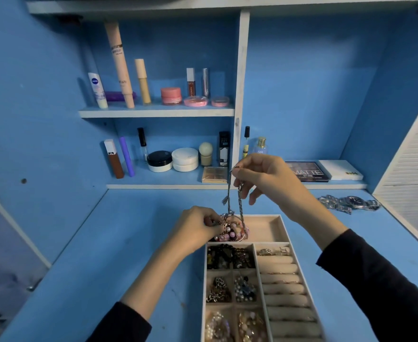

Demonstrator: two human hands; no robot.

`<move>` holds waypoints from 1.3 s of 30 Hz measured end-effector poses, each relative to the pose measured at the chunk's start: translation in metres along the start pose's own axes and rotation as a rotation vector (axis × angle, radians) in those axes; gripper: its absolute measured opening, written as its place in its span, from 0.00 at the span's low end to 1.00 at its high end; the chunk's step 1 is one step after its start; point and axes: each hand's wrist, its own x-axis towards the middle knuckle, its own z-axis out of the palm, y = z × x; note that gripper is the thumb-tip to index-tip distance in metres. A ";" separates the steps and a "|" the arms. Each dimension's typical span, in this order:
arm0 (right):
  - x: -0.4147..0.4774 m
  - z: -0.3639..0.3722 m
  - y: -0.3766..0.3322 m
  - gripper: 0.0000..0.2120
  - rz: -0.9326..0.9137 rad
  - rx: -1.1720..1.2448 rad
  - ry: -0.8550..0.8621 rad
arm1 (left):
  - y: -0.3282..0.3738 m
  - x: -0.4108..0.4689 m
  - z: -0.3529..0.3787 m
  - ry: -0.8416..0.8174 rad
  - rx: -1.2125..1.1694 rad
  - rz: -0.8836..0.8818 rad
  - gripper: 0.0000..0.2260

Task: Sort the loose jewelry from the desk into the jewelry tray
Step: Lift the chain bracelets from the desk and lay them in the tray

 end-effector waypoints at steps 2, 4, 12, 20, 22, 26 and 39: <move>0.000 0.002 0.008 0.04 0.021 -0.014 -0.007 | -0.002 0.000 0.001 0.013 -0.024 -0.005 0.05; -0.001 0.004 0.017 0.04 0.052 -0.021 -0.019 | -0.003 0.000 0.000 0.035 -0.065 -0.021 0.06; -0.006 0.015 0.051 0.03 0.112 -0.166 -0.045 | -0.004 -0.002 -0.004 0.099 -0.138 -0.099 0.09; -0.009 0.023 0.070 0.08 -0.073 -0.774 -0.067 | 0.005 -0.003 -0.002 0.142 -0.155 -0.086 0.10; -0.010 0.023 0.073 0.10 -0.084 -0.852 -0.088 | 0.009 -0.003 0.000 0.154 -0.154 -0.070 0.10; -0.016 0.009 0.076 0.10 -0.081 -0.737 -0.059 | 0.023 0.000 0.006 0.161 -0.154 -0.002 0.09; -0.019 -0.169 0.134 0.11 0.159 -0.981 0.410 | 0.122 0.045 0.095 -0.111 -0.076 0.276 0.10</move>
